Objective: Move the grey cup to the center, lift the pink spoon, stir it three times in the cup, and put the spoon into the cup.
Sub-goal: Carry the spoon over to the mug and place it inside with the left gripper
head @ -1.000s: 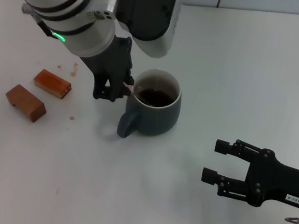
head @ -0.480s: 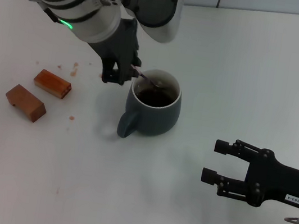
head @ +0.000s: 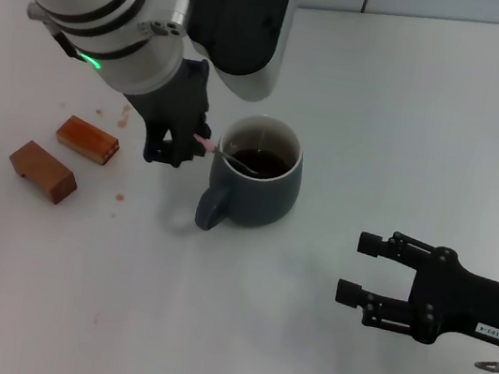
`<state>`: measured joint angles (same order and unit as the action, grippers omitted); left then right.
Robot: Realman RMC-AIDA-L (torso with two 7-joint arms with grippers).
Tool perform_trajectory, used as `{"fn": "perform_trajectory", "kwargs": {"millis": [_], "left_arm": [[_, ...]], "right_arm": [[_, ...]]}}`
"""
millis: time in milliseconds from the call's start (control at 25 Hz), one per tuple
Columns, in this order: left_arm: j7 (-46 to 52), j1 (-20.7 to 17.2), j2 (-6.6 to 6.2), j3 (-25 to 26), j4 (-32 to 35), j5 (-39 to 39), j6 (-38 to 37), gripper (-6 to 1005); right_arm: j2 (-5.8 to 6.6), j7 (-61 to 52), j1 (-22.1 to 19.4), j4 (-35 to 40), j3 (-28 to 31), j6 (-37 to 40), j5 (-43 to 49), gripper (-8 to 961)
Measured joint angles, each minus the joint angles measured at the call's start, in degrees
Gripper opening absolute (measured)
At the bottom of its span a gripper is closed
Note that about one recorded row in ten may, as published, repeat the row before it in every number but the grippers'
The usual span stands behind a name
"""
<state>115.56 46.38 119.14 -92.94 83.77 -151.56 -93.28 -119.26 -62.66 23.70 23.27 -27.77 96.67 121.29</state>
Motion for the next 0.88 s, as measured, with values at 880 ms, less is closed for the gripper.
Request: {"fn": "perform_trajectory", "kwargs": {"millis": [880], "left_arm": [[-0.2, -0.2, 0.04, -1.3, 0.1, 3.8, 1.8, 128]], "right_arm": [[0.0, -0.1, 0.3, -0.2, -1.2, 0.0, 0.1, 829]]}}
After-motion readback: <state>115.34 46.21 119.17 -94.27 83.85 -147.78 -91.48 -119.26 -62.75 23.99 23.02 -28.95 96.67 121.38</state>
